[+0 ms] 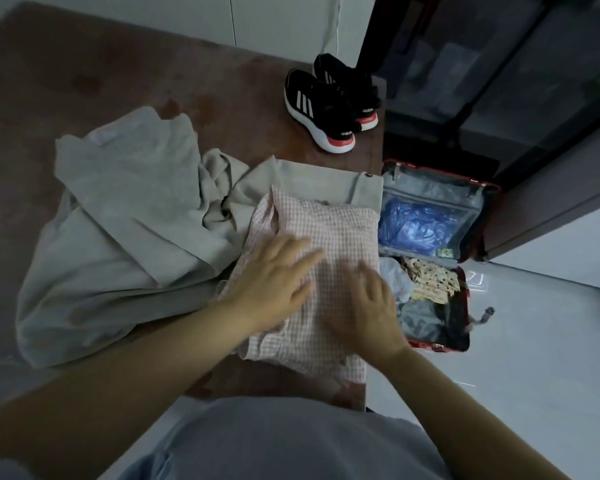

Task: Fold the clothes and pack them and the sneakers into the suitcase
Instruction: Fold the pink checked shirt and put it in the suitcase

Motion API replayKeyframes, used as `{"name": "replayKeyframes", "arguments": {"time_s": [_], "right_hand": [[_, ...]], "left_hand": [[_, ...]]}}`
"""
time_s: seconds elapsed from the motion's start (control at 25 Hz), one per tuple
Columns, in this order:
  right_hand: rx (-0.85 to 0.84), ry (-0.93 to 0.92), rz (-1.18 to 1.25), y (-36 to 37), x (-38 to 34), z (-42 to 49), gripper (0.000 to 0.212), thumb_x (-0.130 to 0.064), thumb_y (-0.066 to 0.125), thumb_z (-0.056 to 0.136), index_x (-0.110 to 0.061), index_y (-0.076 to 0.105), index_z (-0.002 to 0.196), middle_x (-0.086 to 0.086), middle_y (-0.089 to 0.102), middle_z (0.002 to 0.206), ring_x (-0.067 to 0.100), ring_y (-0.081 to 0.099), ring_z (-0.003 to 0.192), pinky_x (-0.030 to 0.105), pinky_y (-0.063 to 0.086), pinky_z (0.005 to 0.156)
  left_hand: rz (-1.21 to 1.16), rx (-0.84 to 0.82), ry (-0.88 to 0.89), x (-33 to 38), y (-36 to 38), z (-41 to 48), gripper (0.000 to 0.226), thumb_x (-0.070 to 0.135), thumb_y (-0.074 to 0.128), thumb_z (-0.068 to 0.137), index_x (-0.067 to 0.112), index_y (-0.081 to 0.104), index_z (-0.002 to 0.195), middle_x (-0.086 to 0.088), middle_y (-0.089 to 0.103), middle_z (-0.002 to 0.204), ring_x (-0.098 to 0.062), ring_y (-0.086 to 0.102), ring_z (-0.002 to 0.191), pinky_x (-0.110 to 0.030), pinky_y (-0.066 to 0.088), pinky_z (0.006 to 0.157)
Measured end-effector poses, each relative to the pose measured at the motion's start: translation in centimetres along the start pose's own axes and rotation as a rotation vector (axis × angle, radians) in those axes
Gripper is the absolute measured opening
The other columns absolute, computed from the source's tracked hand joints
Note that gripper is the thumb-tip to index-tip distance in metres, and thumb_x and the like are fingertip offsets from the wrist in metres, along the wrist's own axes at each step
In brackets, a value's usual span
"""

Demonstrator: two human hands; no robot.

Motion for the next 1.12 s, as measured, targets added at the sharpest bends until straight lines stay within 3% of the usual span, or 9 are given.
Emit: {"name": "replayKeyframes", "arguments": {"time_s": [0.08,0.2,0.36,0.48,0.72,0.8,0.92,1.0,1.12], "right_hand": [[-0.162,-0.124,-0.157,1.9,-0.1,-0.6,0.089,-0.079,0.023,0.071,-0.037,0.005,0.147,0.005,0.001,0.158,0.030,0.000,0.145,0.048,0.000,0.117],[-0.273,-0.208,-0.263,2.4,0.6,-0.6,0.088,-0.087,-0.001,0.067,-0.044,-0.015,0.142,-0.003,-0.019,0.154,0.021,-0.018,0.142,0.048,-0.008,0.117],[-0.185,-0.553,-0.264,-0.3,2.3,-2.0,0.070,-0.064,0.044,0.079,-0.041,0.026,0.142,-0.001,0.023,0.153,0.018,0.015,0.141,0.045,0.007,0.111],[-0.234,-0.723,-0.369,-0.5,4.6,-3.5,0.063,-0.067,0.044,0.081,-0.040,0.035,0.138,-0.004,0.030,0.151,0.015,0.022,0.139,0.047,0.019,0.110],[-0.214,-0.744,-0.439,0.2,5.0,-1.9,0.077,-0.046,0.073,0.068,-0.038,0.038,0.136,-0.005,0.046,0.139,0.016,0.042,0.128,0.043,0.034,0.103],[-0.214,-0.733,-0.416,0.4,4.4,-1.5,0.080,-0.036,0.083,0.057,-0.035,0.050,0.129,-0.003,0.057,0.128,0.018,0.052,0.118,0.040,0.040,0.099],[-0.130,-0.773,-0.331,0.8,3.1,-0.8,0.056,-0.020,0.083,0.057,-0.027,0.068,0.110,0.001,0.067,0.113,0.022,0.065,0.102,0.040,0.050,0.089],[-0.067,-0.792,-0.242,0.9,2.5,-0.3,0.031,-0.012,0.065,0.071,-0.021,0.073,0.100,0.003,0.070,0.104,0.023,0.067,0.094,0.037,0.055,0.084],[-0.078,-0.639,-0.002,0.4,2.6,0.1,0.040,-0.005,0.044,0.069,-0.016,0.075,0.092,0.002,0.072,0.096,0.021,0.068,0.087,0.033,0.057,0.076]], "left_hand": [[0.084,-0.222,0.039,-1.4,2.9,-2.3,0.062,0.057,0.017,0.094,0.025,0.024,0.147,-0.004,0.023,0.154,-0.027,0.016,0.142,-0.041,-0.003,0.114],[0.181,-0.324,0.073,-4.4,5.4,-4.8,0.066,0.062,0.012,0.094,0.026,0.011,0.149,-0.004,0.007,0.158,-0.023,0.000,0.145,-0.042,0.003,0.114],[0.162,-0.178,0.362,-4.6,3.6,-5.3,0.056,0.049,0.044,0.090,0.024,0.037,0.139,-0.002,0.030,0.148,-0.022,0.027,0.137,-0.042,0.022,0.111],[0.061,-0.129,0.498,-5.2,2.0,-6.2,0.041,0.045,0.050,0.088,0.030,0.047,0.126,0.009,0.042,0.134,-0.013,0.045,0.117,-0.032,0.031,0.098],[0.103,-0.354,0.425,-7.4,3.4,-8.3,0.091,0.084,0.026,0.073,0.036,0.008,0.147,0.015,-0.007,0.156,-0.015,0.030,0.132,-0.039,0.022,0.103],[0.137,-0.389,0.447,-7.3,3.3,-8.0,0.095,0.083,0.040,0.068,0.035,0.017,0.147,0.013,0.013,0.154,-0.017,0.029,0.133,-0.041,0.022,0.104],[0.205,-0.367,0.437,-6.6,2.8,-7.0,0.099,0.039,0.078,0.057,0.035,0.030,0.143,0.005,0.041,0.144,-0.018,0.044,0.124,-0.036,0.025,0.100],[0.195,-0.334,0.423,-6.0,2.2,-6.4,0.086,0.022,0.078,0.051,0.033,0.049,0.131,0.003,0.054,0.135,-0.018,0.057,0.114,-0.034,0.026,0.096],[0.119,-0.258,0.443,-5.8,1.6,-5.7,0.059,0.014,0.059,0.059,0.029,0.064,0.116,0.006,0.064,0.121,-0.014,0.065,0.101,-0.029,0.029,0.090]]}}
Point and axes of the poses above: each hand's wrist, its own z-axis towards the middle knuckle, its own y-axis out of the palm, x = y × z, the point moved 2 cm from there along z, towards the middle knuckle
